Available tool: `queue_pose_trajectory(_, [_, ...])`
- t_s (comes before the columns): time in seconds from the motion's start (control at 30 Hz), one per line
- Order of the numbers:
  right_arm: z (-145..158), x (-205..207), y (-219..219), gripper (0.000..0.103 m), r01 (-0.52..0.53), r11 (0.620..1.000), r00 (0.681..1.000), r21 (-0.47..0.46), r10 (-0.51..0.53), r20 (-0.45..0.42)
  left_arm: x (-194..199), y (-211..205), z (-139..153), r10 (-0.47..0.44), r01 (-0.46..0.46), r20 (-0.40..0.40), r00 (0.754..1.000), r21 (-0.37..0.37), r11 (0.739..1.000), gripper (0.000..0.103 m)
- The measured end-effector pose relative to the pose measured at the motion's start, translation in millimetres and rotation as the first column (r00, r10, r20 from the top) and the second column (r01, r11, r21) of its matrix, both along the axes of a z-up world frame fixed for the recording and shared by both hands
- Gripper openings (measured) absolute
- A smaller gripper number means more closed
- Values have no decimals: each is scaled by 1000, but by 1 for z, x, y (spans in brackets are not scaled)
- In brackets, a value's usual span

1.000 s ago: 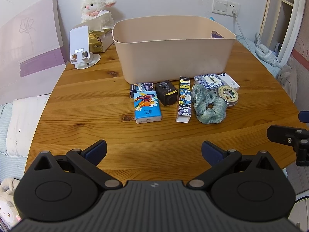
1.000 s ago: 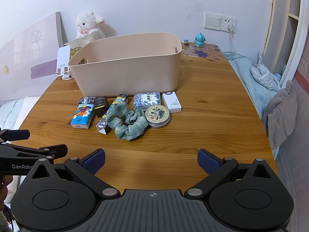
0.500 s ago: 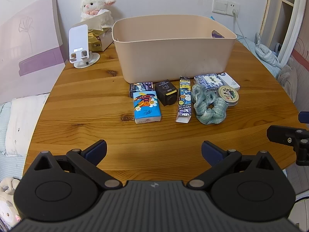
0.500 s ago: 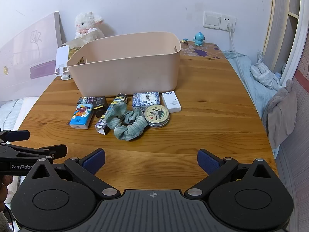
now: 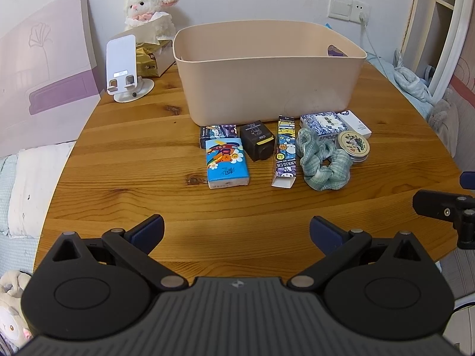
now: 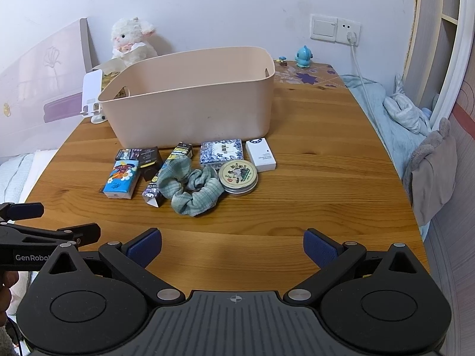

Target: Organize objects

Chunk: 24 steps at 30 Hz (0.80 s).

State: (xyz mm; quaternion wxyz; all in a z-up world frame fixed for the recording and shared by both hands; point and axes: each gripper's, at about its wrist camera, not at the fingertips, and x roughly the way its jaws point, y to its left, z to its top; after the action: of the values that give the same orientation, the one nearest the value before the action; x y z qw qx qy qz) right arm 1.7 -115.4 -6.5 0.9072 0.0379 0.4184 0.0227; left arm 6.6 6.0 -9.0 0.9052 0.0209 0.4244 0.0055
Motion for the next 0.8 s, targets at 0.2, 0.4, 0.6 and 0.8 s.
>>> queue_pose_trajectory(0.2, [-1,1,-1,103,1,1000,1000,6,-1,1,2,2,-1,3,-3,-3,1000,-7,1000,103])
queue_pose_trajectory(0.4, [-2,5,-2,103,0,1000,1000,10,0,-5,4,3,-3,7,-7,-9,1000,-8,1000,103])
queue_pose_trajectory(0.6, [-2,8,-5,103,6,1000,1000,18,-6,0,9,5,-3,9,-9,-12,1000,-14,1000,103])
queue_pose_trajectory(0.8, [-4,16,-7,103,11,1000,1000,22,-10,-6,17,7,-4,14,-14,-14,1000,-18,1000,103])
